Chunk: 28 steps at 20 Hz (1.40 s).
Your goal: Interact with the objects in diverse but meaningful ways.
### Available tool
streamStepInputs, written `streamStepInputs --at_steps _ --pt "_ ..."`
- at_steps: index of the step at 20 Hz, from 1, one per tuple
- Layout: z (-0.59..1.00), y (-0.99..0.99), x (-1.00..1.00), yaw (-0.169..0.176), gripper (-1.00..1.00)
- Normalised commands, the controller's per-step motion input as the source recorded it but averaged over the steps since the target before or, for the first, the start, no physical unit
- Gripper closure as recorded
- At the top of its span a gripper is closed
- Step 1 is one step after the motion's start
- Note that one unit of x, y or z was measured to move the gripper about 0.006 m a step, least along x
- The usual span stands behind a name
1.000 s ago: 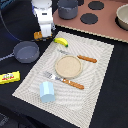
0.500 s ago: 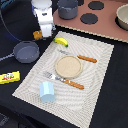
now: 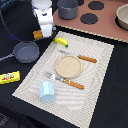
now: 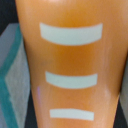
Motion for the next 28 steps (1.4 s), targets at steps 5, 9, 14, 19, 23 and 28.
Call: streamStepInputs --at_steps 5,9,14,19,23,28 --pt "1.00 -0.02 -0.02 0.015 1.00" --pt "1.00 -0.01 0.31 0.000 1.00" --pt "0.81 -0.03 0.69 0.000 1.00" --pt "0.50 -0.07 0.98 0.000 1.00" --pt "0.52 -0.08 1.00 0.000 1.00" --pt "0.39 -0.17 1.00 0.000 1.00"
